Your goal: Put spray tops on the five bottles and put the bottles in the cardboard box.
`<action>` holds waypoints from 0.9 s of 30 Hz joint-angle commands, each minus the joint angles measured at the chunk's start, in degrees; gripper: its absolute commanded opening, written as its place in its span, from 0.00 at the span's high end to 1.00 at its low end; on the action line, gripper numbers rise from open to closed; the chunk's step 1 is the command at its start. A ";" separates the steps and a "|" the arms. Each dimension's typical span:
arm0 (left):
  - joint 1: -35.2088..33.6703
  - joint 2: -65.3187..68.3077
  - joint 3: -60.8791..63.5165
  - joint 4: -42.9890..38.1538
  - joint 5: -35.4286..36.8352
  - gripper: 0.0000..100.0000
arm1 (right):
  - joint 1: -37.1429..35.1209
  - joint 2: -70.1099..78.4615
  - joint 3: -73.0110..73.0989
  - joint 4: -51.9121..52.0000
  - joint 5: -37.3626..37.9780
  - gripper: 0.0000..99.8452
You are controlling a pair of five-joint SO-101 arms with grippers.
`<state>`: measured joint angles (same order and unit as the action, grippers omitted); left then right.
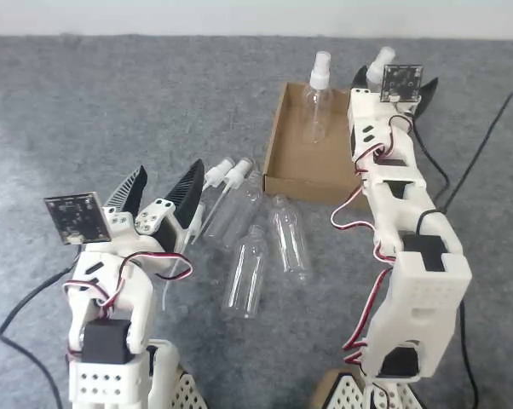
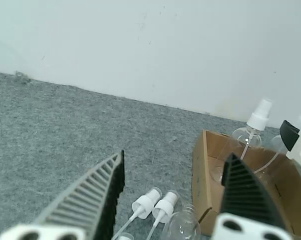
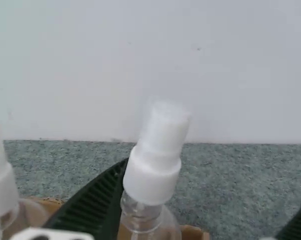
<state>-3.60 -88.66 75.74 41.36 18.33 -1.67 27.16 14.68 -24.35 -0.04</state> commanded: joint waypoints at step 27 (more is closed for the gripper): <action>0.09 0.09 -0.22 -1.41 -0.18 0.70 | 0.66 -3.74 -5.80 1.89 -0.62 0.55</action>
<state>-3.60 -88.66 75.74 41.36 18.33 -1.49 27.25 12.48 -23.12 -0.22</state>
